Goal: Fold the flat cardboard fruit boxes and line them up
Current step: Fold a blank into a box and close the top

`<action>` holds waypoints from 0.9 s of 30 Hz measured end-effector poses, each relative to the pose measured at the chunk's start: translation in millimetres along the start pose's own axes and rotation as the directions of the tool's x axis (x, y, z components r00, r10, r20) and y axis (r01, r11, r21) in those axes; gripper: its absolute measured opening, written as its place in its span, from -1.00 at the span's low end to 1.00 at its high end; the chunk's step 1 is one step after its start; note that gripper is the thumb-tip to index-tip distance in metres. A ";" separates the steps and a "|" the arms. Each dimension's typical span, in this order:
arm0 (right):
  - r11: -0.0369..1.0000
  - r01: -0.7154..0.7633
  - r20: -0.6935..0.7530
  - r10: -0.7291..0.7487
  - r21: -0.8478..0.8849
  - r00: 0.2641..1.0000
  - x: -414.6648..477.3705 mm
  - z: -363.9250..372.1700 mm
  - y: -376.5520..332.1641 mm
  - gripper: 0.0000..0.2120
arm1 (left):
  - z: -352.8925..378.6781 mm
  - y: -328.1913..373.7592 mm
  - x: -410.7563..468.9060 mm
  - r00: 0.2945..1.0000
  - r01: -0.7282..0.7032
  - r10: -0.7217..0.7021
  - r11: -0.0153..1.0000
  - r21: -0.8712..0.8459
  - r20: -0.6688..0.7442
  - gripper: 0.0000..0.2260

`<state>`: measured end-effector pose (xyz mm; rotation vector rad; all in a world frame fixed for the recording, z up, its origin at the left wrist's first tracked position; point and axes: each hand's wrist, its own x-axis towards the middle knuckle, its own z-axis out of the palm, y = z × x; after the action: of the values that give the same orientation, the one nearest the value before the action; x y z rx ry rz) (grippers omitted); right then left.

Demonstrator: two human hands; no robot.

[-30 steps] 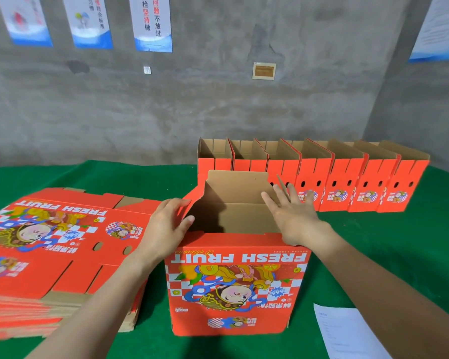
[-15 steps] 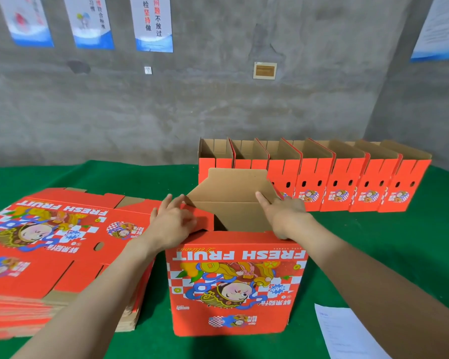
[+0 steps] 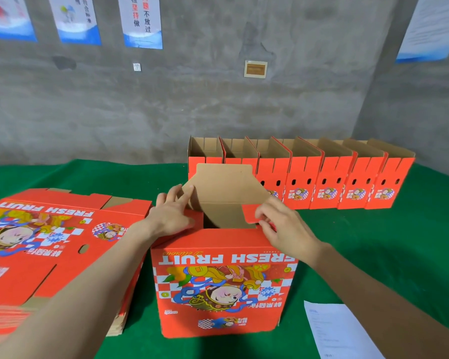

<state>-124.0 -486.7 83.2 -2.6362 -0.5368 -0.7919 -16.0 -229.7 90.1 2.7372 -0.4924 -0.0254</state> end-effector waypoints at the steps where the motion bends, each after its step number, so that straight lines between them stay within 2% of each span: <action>1: 0.998 -0.053 0.011 0.053 0.041 0.999 0.7 1.5 3.0 -0.88 | 0.4 0.0 -1.2 1.000 -0.004 0.004 1.000 -0.008 -0.007 -0.17; 3: 0.984 -0.138 0.030 0.135 0.116 0.990 2.6 4.3 7.6 -0.87 | 0.9 -1.3 -4.0 0.999 -0.026 0.025 0.999 -0.041 -0.029 -0.17; 6: 0.948 -0.231 -0.015 0.240 0.218 0.971 4.0 5.0 8.9 -0.86 | -0.9 -5.0 -9.3 0.988 -0.117 0.100 0.981 -0.156 -0.116 -0.20; 9: 0.924 -0.289 -0.080 0.317 0.252 0.945 2.4 4.5 8.7 -0.83 | -1.4 -7.8 -14.6 0.943 -0.269 0.183 0.912 -0.310 -0.278 -0.38; 11: 0.907 -0.332 -0.087 0.364 0.260 0.927 2.5 3.7 8.5 -0.82 | -1.2 -7.2 -19.4 0.938 -0.282 0.171 0.883 -0.376 -0.301 -0.52; 14: 0.873 -0.389 -0.066 0.424 0.293 0.903 3.5 2.0 7.7 -0.79 | -0.3 -6.8 -20.1 0.931 -0.275 0.181 0.920 -0.280 -0.318 -0.80; 16: 0.866 -0.404 -0.073 0.442 0.294 0.894 4.4 1.6 7.4 -0.82 | -0.6 -5.7 -18.9 0.942 -0.223 0.138 0.939 -0.262 -0.306 -0.87; 18: 0.857 -0.430 -0.046 0.460 0.283 0.887 6.8 1.8 8.1 -0.83 | -2.6 -3.1 -18.5 0.957 -0.171 0.089 0.943 -0.287 -0.278 -0.87; 21: 0.830 -0.520 0.145 0.499 0.202 0.854 13.4 2.4 11.3 -0.64 | -4.7 0.1 -18.6 0.970 -0.150 0.101 0.965 -0.216 -0.222 -0.81; 24: 0.837 -0.546 0.284 0.514 0.042 0.810 23.2 2.8 12.3 -0.49 | -4.8 4.0 -18.8 0.987 -0.098 0.073 0.980 -0.172 -0.145 -0.76; 26: 0.838 -0.540 0.337 0.534 -0.084 0.776 30.7 3.8 12.0 -0.40 | -3.4 6.0 -16.8 0.995 -0.042 0.030 0.991 -0.126 -0.099 -0.62; 27: 0.833 -0.536 0.356 0.546 -0.135 0.759 34.5 4.3 11.4 -0.38 | -2.9 6.6 -16.5 0.998 -0.005 -0.001 0.995 -0.095 -0.061 -0.45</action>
<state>-90.3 -486.0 97.4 -2.7533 0.1720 -0.0992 -33.4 -228.8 94.3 2.6354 -0.4648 0.0343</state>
